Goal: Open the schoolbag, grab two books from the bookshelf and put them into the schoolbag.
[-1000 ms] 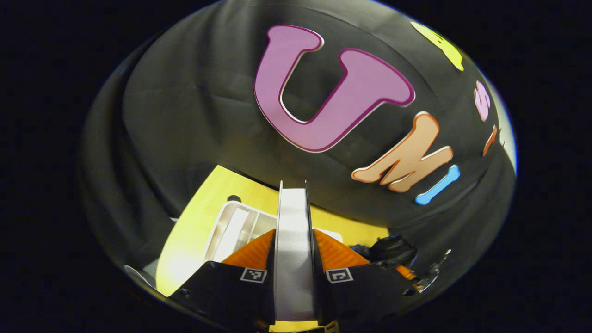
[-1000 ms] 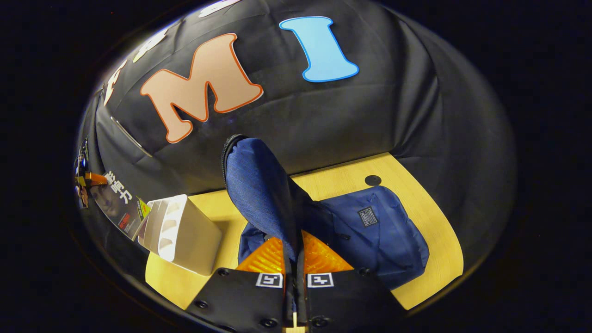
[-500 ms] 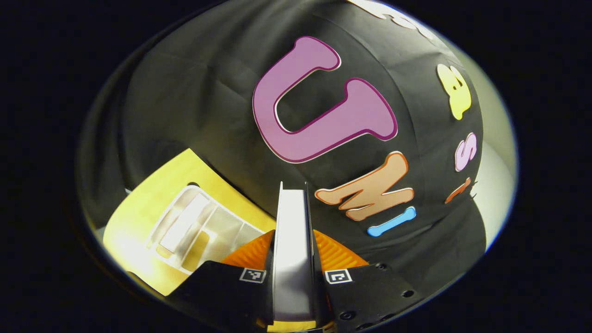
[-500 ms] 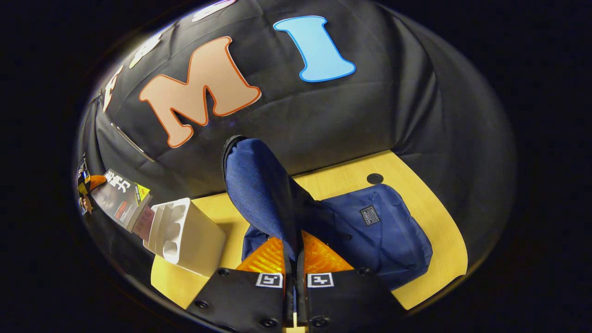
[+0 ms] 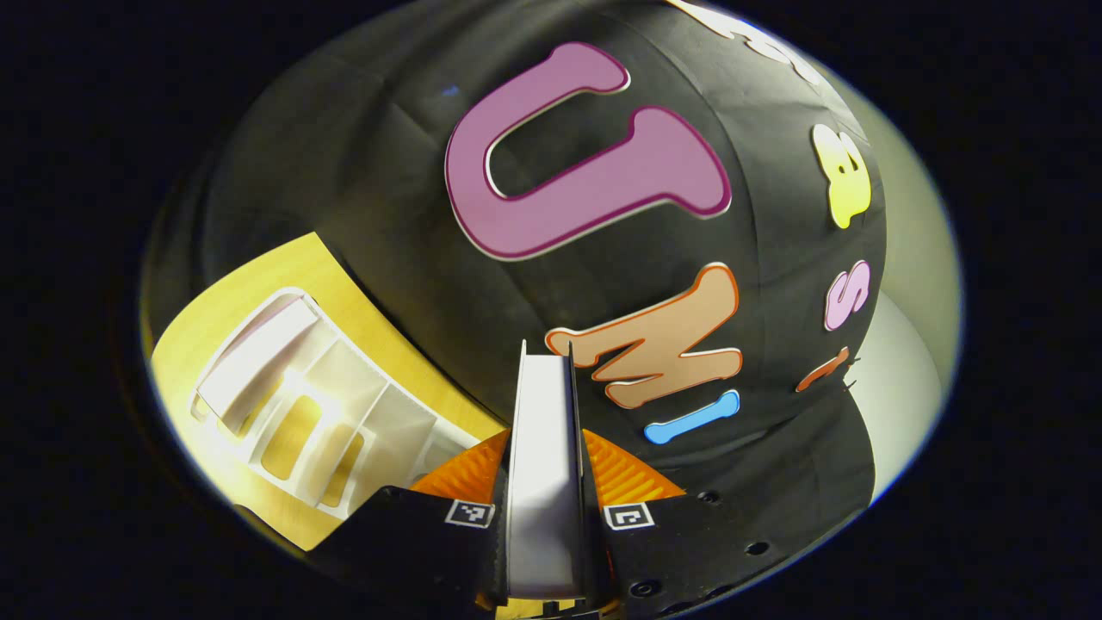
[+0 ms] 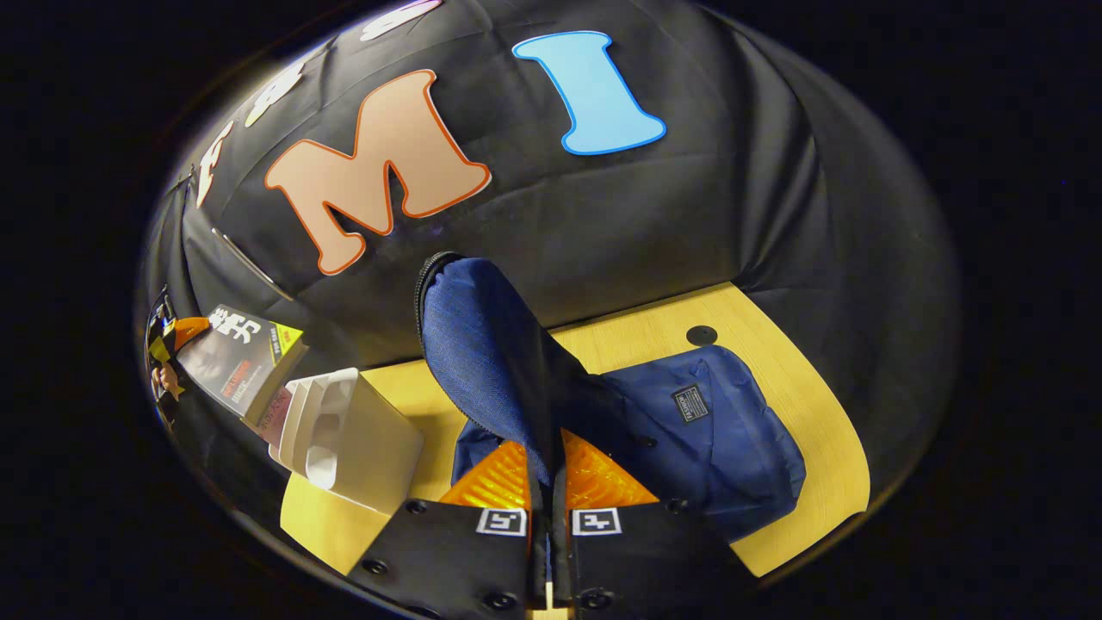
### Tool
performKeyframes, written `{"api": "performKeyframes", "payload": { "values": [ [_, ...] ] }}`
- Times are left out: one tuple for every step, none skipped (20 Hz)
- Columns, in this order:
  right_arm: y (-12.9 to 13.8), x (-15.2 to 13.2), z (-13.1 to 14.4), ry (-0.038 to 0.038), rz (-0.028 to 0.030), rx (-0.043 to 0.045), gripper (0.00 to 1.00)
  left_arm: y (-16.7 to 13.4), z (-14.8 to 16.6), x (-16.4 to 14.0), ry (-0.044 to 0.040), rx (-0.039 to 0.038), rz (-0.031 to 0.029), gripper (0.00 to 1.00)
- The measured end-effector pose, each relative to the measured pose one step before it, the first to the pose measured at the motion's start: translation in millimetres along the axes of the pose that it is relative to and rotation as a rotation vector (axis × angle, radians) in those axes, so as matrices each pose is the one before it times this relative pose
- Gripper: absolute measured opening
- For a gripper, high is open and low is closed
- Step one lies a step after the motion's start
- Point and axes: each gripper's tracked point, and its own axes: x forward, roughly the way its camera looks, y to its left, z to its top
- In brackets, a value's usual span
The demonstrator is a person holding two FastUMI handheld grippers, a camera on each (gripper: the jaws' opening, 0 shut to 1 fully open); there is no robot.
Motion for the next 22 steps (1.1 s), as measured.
{"api": "performKeyframes", "payload": {
  "values": [
    [0.51,0.57,-0.35,0.0012,0.00401,-0.00787,0.05,1.4,-11.84,7.28,0.01893,-0.00029,0.00369,0.31],
    [0.3,0.01,0.54,0.00134,0.00283,-0.00874,0.05,1.5,-11.08,8.0,0.02087,-0.00301,0.00462,0.32],
    [1.07,0.52,-0.29,-0.00063,0.00228,-0.00571,0.05,0.82,-9.24,6.31,0.01318,-0.00586,0.00506,0.31],
    [0.8,-0.77,0.54,-0.00279,0.00286,-0.00607,0.05,2.72,-9.01,8.32,0.01132,-0.00558,0.00305,0.31],
    [-0.09,0.02,0.48,-0.00388,0.00219,-0.00504,0.06,1.88,-7.8,5.04,0.00862,-0.0076,0.00345,0.31],
    [0.85,-0.86,-0.54,-0.00188,0.00251,-0.00246,0.05,0.73,-8.75,8.89,0.00825,-0.00673,0.00329,0.33],
    [0.14,-0.49,0.65,-0.00281,0.00277,0.00163,0.05,0.33,-7.8,6.47,0.00714,-0.00294,0.0053,0.31],
    [0.09,0.31,-1.14,-0.00226,0.00405,0.00556,0.07,1.42,-8.11,7.65,0.01079,-0.00182,0.004,0.32],
    [-0.47,0.89,0.55,-0.00232,0.00342,0.00698,0.06,0.14,-8.68,6.91,0.01042,-0.00549,0.00643,0.32],
    [-0.53,-0.26,0.54,-0.0016,0.00296,0.00779,0.05,-0.22,-7.06,7.55,0.00732,0.00053,0.00169,0.34],
    [-1.22,-0.36,-0.71,-0.00014,0.0026,0.00709,0.05,0.37,-8.76,7.45,0.01234,0.00608,0.00573,0.32],
    [0.26,-0.11,0.49,0.00063,0.00588,0.00769,0.05,0.02,-7.6,7.89,0.00659,0.00386,0.00323,0.32],
    [-0.33,1.01,-0.23,-0.00024,0.00545,0.00441,0.06,-0.05,-8.08,7.36,0.00891,0.00118,0.00367,0.31],
    [-2.04,0.27,-0.24,-0.00038,0.00491,0.00153,0.06,0.08,-7.75,8.38,0.00524,-0.00101,0.0025,0.32],
    [0.21,-0.57,1.09,-0.00073,0.00542,-0.00062,0.05,0.71,-7.54,6.93,0.00408,-0.00411,0.00375,0.32],
    [-0.67,-1.29,0.56,0.00085,0.0045,-0.00162,0.05,0.98,-9.26,8.53,0.00832,-0.0016,0.00458,0.32],
    [-0.1,-0.65,0.67,0.00105,0.0056,0.00071,0.07,1.54,-9.94,8.13,0.01025,-0.00303,0.0028,0.34],
    [0.42,-0.1,0.62,0.00173,0.00606,0.00261,0.06,2.87,-10.78,9.6,0.01439,0.00254,0.00213,0.34],
    [-0.25,-0.03,1.62,-0.00088,0.00351,0.00127,0.06,2.05,-9.56,8.38,0.01209,0.00238,0.0057,0.32],
    [-1.51,-0.98,7.35,-0.0021,0.00417,0.00177,0.05,0.93,-9.48,10.04,0.00979,0.00236,0.00437,0.32],
    [-0.39,-0.06,0.67,0.00059,0.00629,0.00226,0.05,0.53,-8.79,8.84,0.00652,-0.00033,0.00345,0.32],
    [0.76,-0.68,-2.68,0.00515,0.0041,-0.00035,0.05,1.57,-7.97,8.83,0.00615,-0.00401,0.00331,0.32]
  ]
}}
